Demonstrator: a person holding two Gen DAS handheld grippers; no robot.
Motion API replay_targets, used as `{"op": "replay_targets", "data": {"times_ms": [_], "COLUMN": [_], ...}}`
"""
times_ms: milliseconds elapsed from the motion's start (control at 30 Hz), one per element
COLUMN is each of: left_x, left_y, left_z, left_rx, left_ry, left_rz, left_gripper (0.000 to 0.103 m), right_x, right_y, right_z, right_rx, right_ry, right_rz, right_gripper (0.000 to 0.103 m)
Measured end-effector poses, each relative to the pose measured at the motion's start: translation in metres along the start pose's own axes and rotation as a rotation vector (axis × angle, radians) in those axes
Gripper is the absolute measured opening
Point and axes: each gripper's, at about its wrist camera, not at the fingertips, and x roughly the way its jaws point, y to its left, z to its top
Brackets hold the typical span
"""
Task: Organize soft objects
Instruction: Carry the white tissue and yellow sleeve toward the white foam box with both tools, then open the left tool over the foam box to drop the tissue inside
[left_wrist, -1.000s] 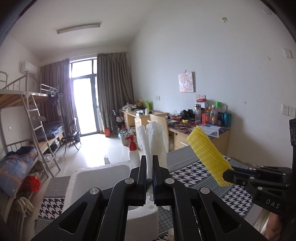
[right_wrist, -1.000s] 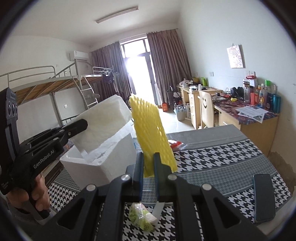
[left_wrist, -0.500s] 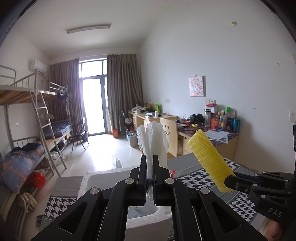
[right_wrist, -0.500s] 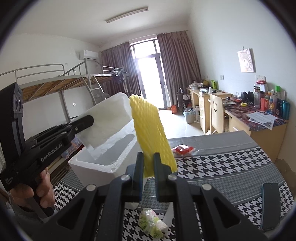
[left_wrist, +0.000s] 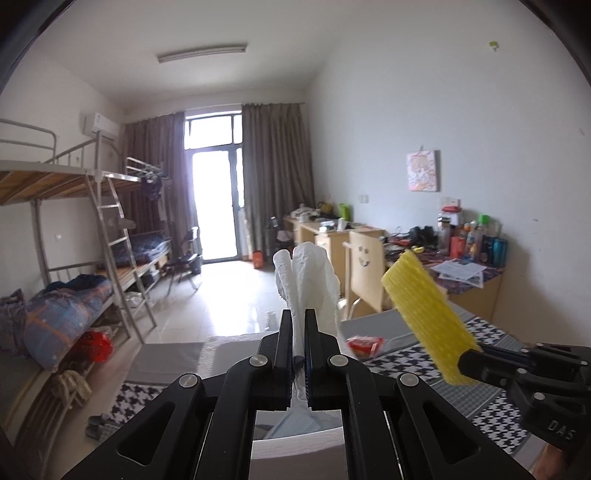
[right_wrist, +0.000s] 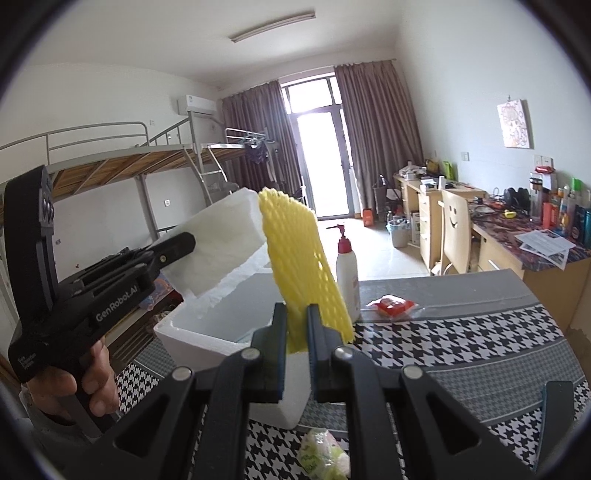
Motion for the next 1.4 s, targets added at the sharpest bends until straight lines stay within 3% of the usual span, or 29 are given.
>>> {"op": "replay_targets", "data": {"times_ms": [567,1067,1133,1200,1267,1400], "left_x": [0.019,0.041,0.042,0.042,0.036,0.027], "left_y": [0.021,0.035,0.035,0.036,0.039,0.044], "left_z": [-0.009,-0.020,-0.021,-0.021,-0.020,-0.017], "left_rx": [-0.040,-0.070,-0.058,-0.059,-0.078,-0.080], "left_ry": [0.079,0.167,0.175,0.174,0.146,0.108], "left_rz": [0.065,0.040,0.051,0.061,0.078,0.100], "left_gripper": [0.005,0.007,0.017,0.058,0.082,0.094], "right_x": [0.017,0.029,0.030,0.031,0.033,0.035], "right_y": [0.016,0.017,0.017,0.016,0.016,0.015], "right_z": [0.007,0.008,0.007,0.007,0.007,0.007], "right_rx": [-0.025,-0.035,-0.036,-0.035,-0.035,-0.037], "right_ry": [0.026,0.052,0.055,0.058,0.062,0.065], "right_rz": [0.058,0.058,0.055,0.051,0.047,0.045], "right_gripper": [0.013,0.013,0.013,0.013,0.013,0.013]}}
